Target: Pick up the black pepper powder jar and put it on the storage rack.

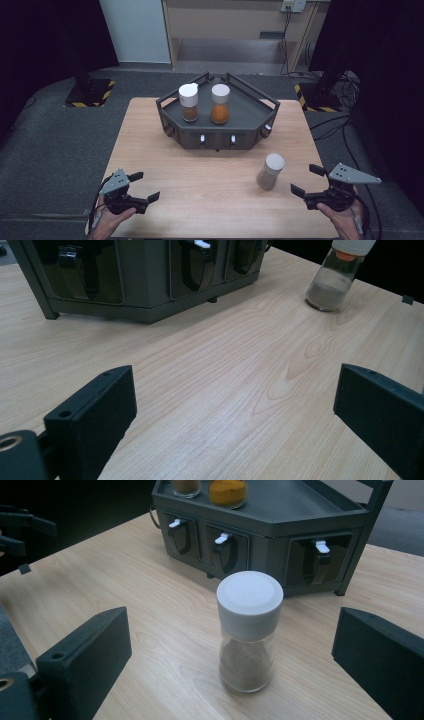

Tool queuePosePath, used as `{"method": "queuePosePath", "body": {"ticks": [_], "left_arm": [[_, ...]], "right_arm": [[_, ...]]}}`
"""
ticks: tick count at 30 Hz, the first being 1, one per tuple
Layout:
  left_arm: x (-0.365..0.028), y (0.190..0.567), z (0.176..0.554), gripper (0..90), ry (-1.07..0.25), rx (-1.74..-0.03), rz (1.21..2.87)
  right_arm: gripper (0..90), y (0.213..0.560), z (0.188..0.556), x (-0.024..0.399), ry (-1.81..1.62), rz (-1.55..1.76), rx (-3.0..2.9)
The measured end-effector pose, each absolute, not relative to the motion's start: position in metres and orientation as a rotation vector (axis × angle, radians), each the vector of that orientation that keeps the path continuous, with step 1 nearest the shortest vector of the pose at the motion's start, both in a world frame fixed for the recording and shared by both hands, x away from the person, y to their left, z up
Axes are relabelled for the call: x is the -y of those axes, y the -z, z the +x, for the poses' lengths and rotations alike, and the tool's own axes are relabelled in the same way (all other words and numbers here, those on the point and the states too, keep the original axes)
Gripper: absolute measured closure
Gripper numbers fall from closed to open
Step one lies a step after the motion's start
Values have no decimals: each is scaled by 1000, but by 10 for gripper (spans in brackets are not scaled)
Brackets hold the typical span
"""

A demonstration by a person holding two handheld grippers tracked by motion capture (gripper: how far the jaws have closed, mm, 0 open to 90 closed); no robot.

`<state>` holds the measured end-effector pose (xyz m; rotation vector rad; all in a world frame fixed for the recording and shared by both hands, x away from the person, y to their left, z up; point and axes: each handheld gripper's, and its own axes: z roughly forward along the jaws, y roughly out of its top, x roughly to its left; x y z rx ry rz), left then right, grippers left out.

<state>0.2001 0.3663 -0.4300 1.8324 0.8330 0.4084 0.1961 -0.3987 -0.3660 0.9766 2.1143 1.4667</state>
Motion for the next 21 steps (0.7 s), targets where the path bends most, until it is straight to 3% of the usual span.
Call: {"method": "queuePosePath", "body": {"ticks": [21], "left_arm": [[-366, 430, 200, 29, -409, -838, 1832]], "right_arm": [[31, 338, 211, 396, -1409, 936, -2148]]}}
